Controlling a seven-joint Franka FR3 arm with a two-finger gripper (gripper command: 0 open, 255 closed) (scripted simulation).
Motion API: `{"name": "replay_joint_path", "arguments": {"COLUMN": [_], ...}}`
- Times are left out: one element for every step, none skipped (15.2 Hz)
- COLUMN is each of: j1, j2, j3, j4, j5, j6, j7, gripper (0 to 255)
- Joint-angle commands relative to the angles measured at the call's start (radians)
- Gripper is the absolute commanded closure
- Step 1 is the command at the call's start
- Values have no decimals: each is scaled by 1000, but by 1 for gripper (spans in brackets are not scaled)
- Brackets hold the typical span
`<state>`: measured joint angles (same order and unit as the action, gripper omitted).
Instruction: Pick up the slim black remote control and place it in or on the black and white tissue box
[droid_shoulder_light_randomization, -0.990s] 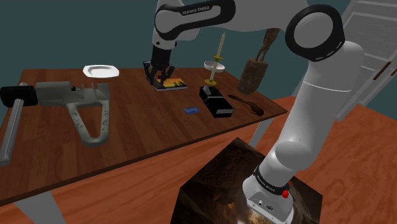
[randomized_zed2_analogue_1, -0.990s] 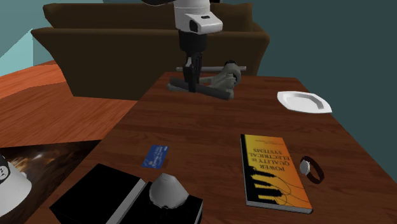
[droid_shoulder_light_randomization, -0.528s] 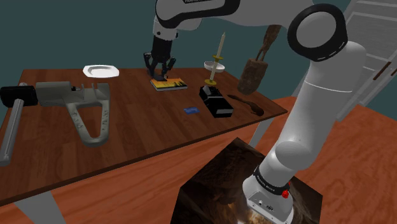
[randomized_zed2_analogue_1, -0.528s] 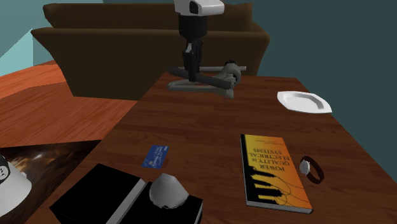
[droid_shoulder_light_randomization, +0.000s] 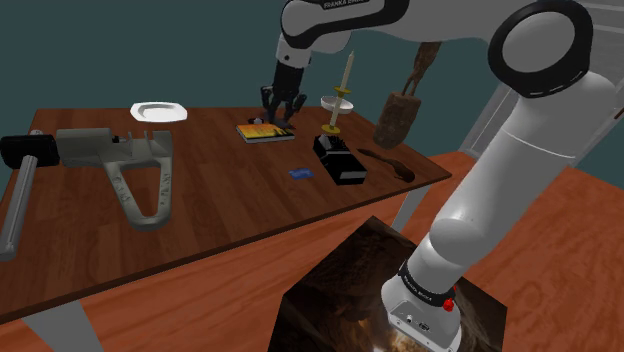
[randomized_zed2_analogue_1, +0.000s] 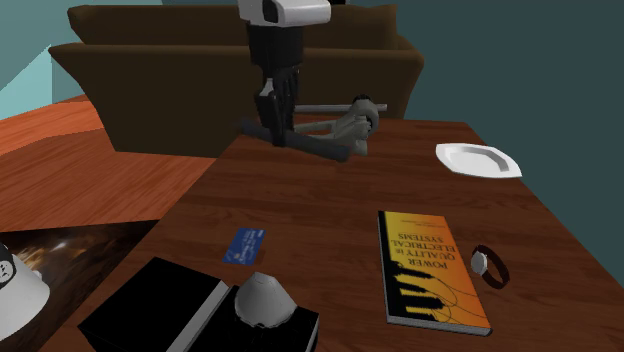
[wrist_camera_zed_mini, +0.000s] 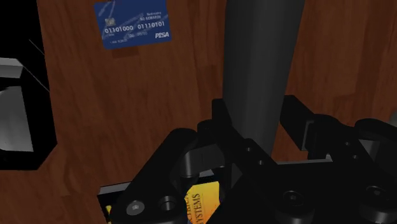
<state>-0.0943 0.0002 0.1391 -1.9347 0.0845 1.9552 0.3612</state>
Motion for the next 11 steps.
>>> {"name": "replay_joint_path", "arguments": {"j1": [-21,-32,-42,-52,-63,-73,-83,-93,-103,-114,-124], "j2": [-37,-56,-75,-92,-109,-124,-139,-153,-166,-178,-189], "j3": [-21,-32,-44,-56,-69,-81,-95,-108,-122,-135,-150], "j4": [-44,-66,-88,-108,-127,-145,-162,-178,-193,-206,-219], "j5": [6,9,10,11,11,11,10,9,7,5,2], "j6": [3,5,7,8,9,9,9,9,9,8,8], "j7": [-47,-69,-92,-116,-139,-162,-185,-208,-231,-254,-277], "gripper": [255,255,255,255,255,255,255,255,255,255,255]}}
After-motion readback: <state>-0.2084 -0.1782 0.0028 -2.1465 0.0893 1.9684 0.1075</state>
